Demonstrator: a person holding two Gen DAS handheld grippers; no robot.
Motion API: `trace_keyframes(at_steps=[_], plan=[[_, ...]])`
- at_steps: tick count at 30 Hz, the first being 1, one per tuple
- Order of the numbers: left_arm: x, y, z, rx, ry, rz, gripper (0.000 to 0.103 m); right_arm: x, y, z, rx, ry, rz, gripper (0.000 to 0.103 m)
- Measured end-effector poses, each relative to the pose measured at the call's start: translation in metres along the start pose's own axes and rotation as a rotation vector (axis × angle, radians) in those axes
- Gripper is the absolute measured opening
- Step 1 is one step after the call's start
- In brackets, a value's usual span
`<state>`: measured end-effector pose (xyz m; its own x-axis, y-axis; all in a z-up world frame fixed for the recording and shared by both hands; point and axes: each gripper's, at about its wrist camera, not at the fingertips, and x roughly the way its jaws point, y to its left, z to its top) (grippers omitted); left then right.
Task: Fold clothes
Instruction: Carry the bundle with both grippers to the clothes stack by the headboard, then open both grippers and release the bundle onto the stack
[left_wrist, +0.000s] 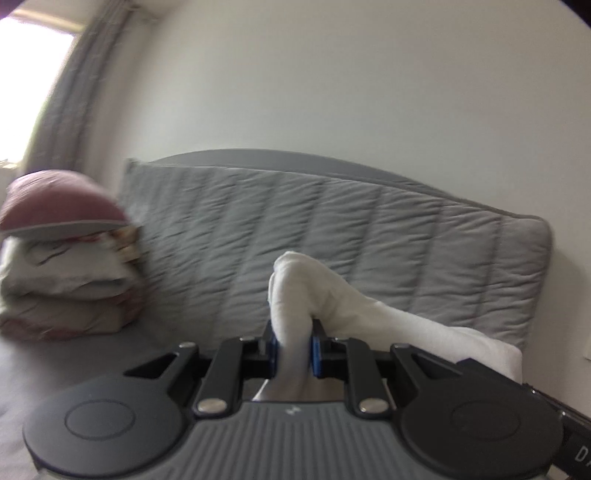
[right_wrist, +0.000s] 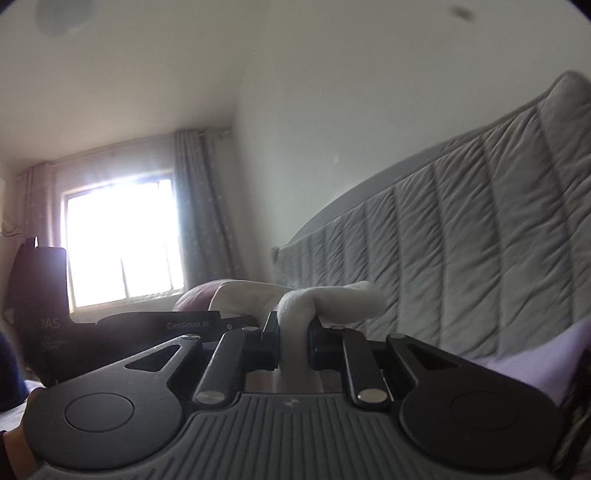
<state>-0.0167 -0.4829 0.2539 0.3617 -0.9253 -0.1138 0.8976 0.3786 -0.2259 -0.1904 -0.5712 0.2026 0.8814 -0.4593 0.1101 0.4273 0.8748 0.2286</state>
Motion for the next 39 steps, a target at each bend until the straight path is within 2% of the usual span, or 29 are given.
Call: trace_keyframes(at_steps=[4, 9, 11, 15, 18, 21, 23, 26, 30, 33, 39], plan=[[0.035, -0.031, 0.016, 0.057, 0.046, -0.063, 0.018, 0.001, -0.033, 0.013, -0.006, -0.018, -0.068, 0.016], [0.075, -0.061, 0.013, 0.112, 0.088, -0.108, 0.019, 0.002, -0.068, 0.013, -0.028, -0.025, -0.154, 0.016], [0.092, -0.071, 0.006, 0.118, 0.108, -0.114, 0.020, 0.000, -0.074, 0.009, -0.073, -0.030, -0.205, 0.016], [0.121, -0.084, -0.013, 0.131, 0.153, -0.053, 0.023, -0.004, -0.083, -0.004, -0.147, -0.032, -0.304, 0.020], [0.137, -0.077, -0.026, 0.088, 0.199, -0.001, 0.022, -0.009, -0.090, -0.012, -0.161, -0.055, -0.398, 0.029], [0.139, -0.067, -0.037, 0.060, 0.232, 0.028, 0.023, -0.011, -0.099, -0.017, -0.179, -0.065, -0.456, 0.032], [0.136, -0.060, -0.042, 0.063, 0.238, 0.051, 0.024, -0.017, -0.104, -0.017, -0.150, -0.066, -0.454, 0.037], [0.127, -0.050, -0.046, 0.042, 0.230, 0.081, 0.031, -0.023, -0.107, -0.018, -0.108, -0.053, -0.421, 0.037], [0.114, -0.042, -0.044, 0.020, 0.219, 0.121, 0.031, -0.029, -0.098, -0.020, -0.130, -0.039, -0.392, 0.039], [0.098, -0.040, -0.039, 0.017, 0.213, 0.140, 0.031, -0.035, -0.089, -0.017, -0.132, -0.037, -0.370, 0.045], [0.052, -0.033, -0.031, -0.015, 0.204, 0.185, 0.032, -0.047, -0.069, -0.008, -0.110, -0.026, -0.329, 0.045]])
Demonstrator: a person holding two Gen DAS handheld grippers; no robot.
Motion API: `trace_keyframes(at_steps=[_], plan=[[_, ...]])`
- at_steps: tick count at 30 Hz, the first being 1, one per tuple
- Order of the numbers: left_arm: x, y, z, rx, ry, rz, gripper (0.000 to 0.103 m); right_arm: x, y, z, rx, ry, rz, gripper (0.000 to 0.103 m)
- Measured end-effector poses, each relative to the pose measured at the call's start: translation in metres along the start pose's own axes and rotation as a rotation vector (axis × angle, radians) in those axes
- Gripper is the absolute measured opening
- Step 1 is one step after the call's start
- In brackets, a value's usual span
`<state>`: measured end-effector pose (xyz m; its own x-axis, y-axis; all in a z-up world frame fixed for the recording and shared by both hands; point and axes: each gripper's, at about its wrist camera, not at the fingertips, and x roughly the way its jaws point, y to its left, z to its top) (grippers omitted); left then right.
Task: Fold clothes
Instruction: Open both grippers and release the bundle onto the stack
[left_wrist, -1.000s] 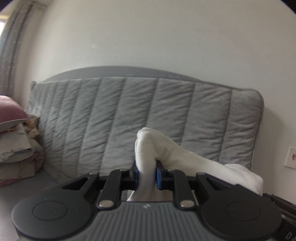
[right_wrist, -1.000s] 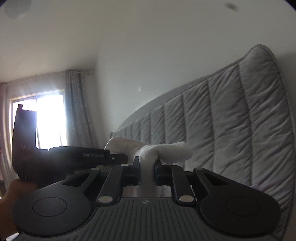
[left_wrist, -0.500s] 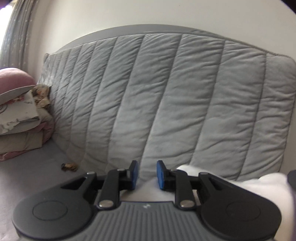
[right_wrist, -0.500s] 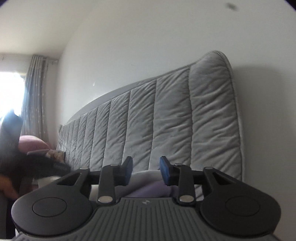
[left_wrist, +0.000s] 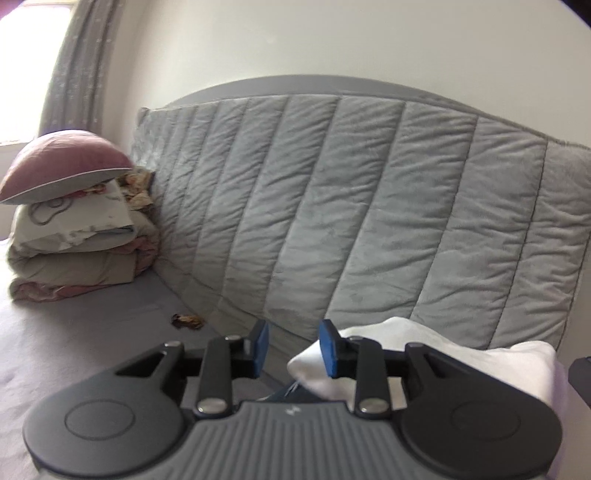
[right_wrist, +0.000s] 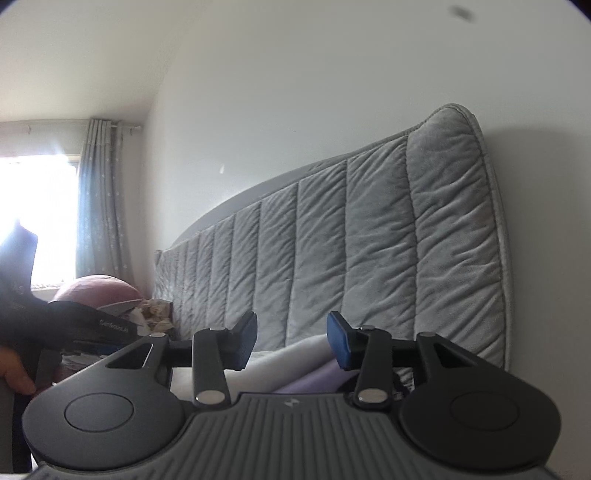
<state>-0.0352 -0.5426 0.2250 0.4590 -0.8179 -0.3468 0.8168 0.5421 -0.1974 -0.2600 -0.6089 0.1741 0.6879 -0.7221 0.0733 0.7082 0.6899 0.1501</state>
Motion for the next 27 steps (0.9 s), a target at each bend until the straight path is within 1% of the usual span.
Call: trace_keyframes(at_steps=[3, 4, 6, 7, 10, 11, 12, 13, 14, 15, 16, 17, 18, 19, 21, 24, 27], plan=[[-0.029, 0.020, -0.008, -0.060, 0.008, 0.043, 0.034, -0.012, 0.011, 0.006, 0.000, 0.005, 0.032, 0.047], [-0.038, 0.027, -0.011, -0.077, 0.012, 0.061, 0.034, -0.017, 0.015, 0.007, -0.002, 0.006, 0.044, 0.049], [-0.057, 0.042, -0.017, -0.096, 0.016, 0.111, 0.036, -0.026, 0.024, 0.010, -0.012, 0.006, 0.069, 0.053], [-0.067, 0.050, -0.021, -0.106, 0.017, 0.139, 0.037, -0.031, 0.030, 0.011, -0.017, 0.003, 0.082, 0.054], [-0.097, 0.079, -0.031, -0.145, 0.016, 0.224, 0.046, -0.043, 0.049, 0.012, -0.015, -0.001, 0.121, 0.056], [-0.106, 0.089, -0.034, -0.159, 0.017, 0.254, 0.051, -0.046, 0.056, 0.012, -0.005, 0.004, 0.136, 0.057], [-0.115, 0.099, -0.037, -0.173, 0.018, 0.284, 0.056, -0.050, 0.064, 0.012, 0.008, 0.013, 0.156, 0.058], [-0.125, 0.110, -0.041, -0.183, 0.022, 0.313, 0.057, -0.053, 0.073, 0.012, 0.020, 0.024, 0.180, 0.059], [-0.134, 0.120, -0.043, -0.189, 0.027, 0.344, 0.061, -0.056, 0.082, 0.012, 0.027, 0.033, 0.207, 0.061], [-0.144, 0.131, -0.045, -0.194, 0.030, 0.381, 0.069, -0.059, 0.092, 0.012, 0.029, 0.040, 0.233, 0.064], [-0.154, 0.142, -0.048, -0.200, 0.026, 0.417, 0.073, -0.062, 0.104, 0.011, 0.028, 0.046, 0.258, 0.067], [-0.165, 0.152, -0.050, -0.207, 0.018, 0.448, 0.080, -0.066, 0.116, 0.010, 0.025, 0.050, 0.280, 0.070], [-0.176, 0.163, -0.053, -0.216, 0.005, 0.477, 0.084, -0.070, 0.128, 0.009, 0.021, 0.054, 0.303, 0.075], [-0.187, 0.174, -0.056, -0.225, -0.006, 0.502, 0.086, -0.075, 0.140, 0.007, 0.017, 0.058, 0.324, 0.077], [-0.207, 0.195, -0.065, -0.239, -0.012, 0.556, 0.092, -0.085, 0.163, 0.002, 0.010, 0.074, 0.363, 0.077], [-0.231, 0.226, -0.080, -0.244, 0.004, 0.635, 0.098, -0.095, 0.197, -0.010, 0.010, 0.113, 0.413, 0.083], [-0.254, 0.256, -0.097, -0.247, 0.018, 0.700, 0.103, -0.107, 0.227, -0.022, 0.001, 0.156, 0.444, 0.087]])
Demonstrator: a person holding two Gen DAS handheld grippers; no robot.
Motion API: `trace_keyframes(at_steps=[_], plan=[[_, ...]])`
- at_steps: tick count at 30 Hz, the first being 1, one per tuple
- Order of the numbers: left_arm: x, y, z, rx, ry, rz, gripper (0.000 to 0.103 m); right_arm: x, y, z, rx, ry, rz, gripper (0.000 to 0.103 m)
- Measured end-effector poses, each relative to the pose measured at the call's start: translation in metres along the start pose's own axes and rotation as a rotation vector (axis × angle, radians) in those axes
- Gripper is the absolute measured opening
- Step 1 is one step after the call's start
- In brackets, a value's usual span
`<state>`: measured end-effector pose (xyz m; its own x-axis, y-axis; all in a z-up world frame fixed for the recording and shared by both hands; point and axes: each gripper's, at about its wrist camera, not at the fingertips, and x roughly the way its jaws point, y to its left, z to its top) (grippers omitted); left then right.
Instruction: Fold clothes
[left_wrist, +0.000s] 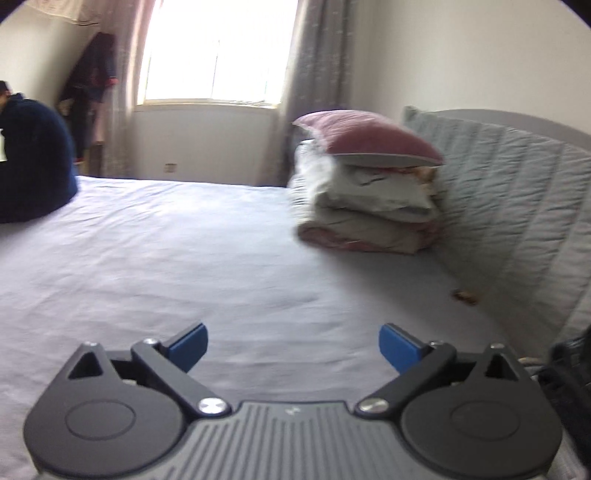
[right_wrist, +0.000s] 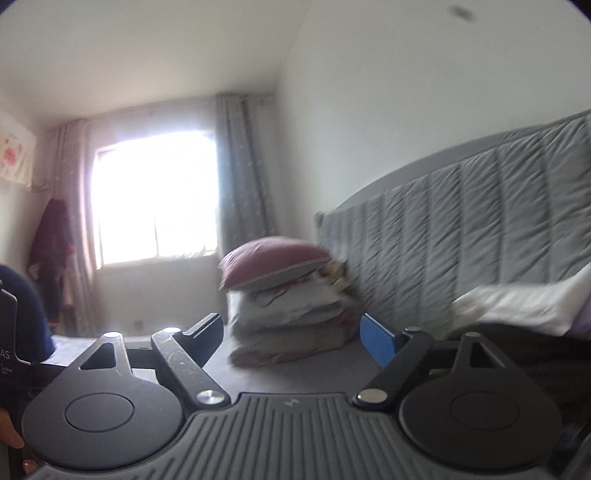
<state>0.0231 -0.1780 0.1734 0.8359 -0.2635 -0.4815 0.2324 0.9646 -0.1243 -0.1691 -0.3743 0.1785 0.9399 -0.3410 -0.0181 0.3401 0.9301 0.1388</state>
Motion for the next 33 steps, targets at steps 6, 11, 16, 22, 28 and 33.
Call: trace_keyframes(at_steps=[6, 11, 16, 22, 28, 33], plan=[[0.009, 0.073, -0.026, -0.016, 0.038, 0.083, 0.103, 0.011, 0.056, -0.029, -0.026, 0.082, 0.034, 0.103], [0.023, 0.123, -0.060, -0.011, 0.137, 0.140, 0.103, 0.028, 0.094, -0.064, -0.067, 0.233, 0.086, 0.103], [0.033, 0.171, -0.108, -0.053, 0.182, 0.195, 0.103, 0.045, 0.124, -0.110, -0.065, 0.354, 0.081, 0.103], [0.052, 0.204, -0.152, -0.084, 0.230, 0.281, 0.103, 0.063, 0.150, -0.169, -0.046, 0.472, 0.082, 0.103], [0.074, 0.214, -0.181, -0.066, 0.173, 0.316, 0.103, 0.081, 0.167, -0.226, -0.128, 0.544, 0.083, 0.103], [0.100, 0.211, -0.210, -0.066, 0.132, 0.284, 0.103, 0.097, 0.170, -0.278, -0.159, 0.586, 0.096, 0.103]])
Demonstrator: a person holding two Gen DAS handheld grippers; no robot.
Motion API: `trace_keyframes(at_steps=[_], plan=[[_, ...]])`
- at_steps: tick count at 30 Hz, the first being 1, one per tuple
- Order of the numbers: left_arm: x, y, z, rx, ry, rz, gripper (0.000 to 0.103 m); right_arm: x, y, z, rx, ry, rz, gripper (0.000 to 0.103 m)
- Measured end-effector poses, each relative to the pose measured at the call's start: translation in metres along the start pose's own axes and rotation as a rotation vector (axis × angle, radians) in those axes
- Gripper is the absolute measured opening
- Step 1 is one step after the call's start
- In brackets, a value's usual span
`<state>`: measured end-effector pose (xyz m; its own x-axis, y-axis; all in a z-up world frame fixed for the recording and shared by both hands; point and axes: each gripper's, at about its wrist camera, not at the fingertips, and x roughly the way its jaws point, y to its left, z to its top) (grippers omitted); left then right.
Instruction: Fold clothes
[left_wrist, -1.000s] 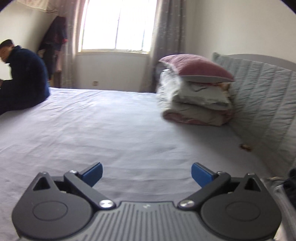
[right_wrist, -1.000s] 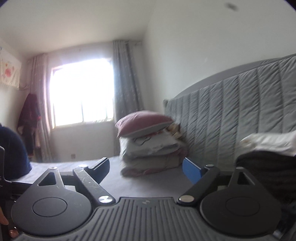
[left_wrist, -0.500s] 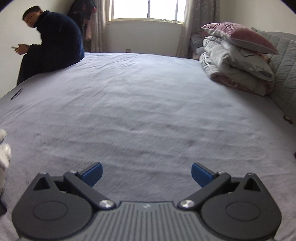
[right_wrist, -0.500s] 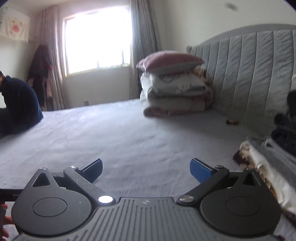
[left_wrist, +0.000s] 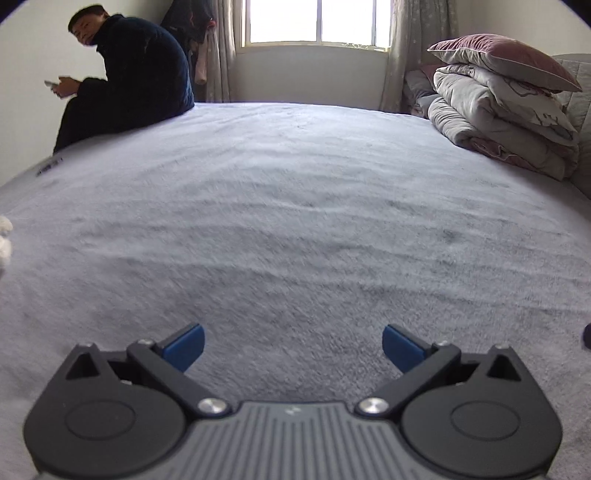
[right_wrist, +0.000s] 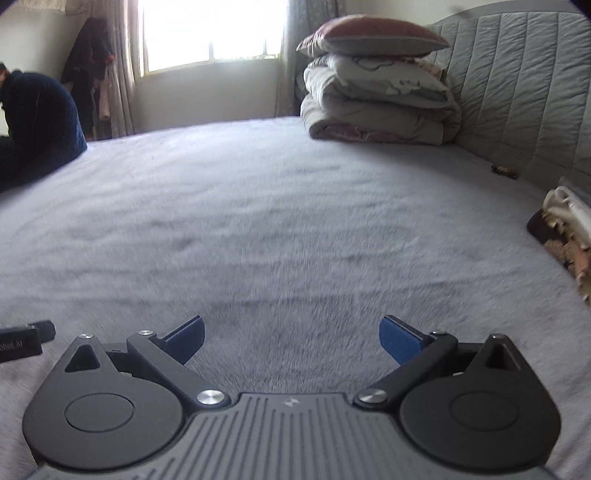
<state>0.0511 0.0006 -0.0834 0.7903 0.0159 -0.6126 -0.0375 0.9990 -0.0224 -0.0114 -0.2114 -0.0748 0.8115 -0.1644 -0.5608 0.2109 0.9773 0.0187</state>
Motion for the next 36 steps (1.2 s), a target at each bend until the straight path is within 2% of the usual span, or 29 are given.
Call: trace_keyframes(at_steps=[5, 36], plan=[[0.010, -0.013, -0.001, 0.042, -0.014, -0.014, 0.103, 0.027, 0.008, -0.011, -0.022, 0.032, 0.001, 0.103], [0.012, -0.012, -0.005, 0.031, -0.010, -0.016, 0.103, 0.031, 0.011, -0.014, -0.025, 0.029, 0.000, 0.103]])
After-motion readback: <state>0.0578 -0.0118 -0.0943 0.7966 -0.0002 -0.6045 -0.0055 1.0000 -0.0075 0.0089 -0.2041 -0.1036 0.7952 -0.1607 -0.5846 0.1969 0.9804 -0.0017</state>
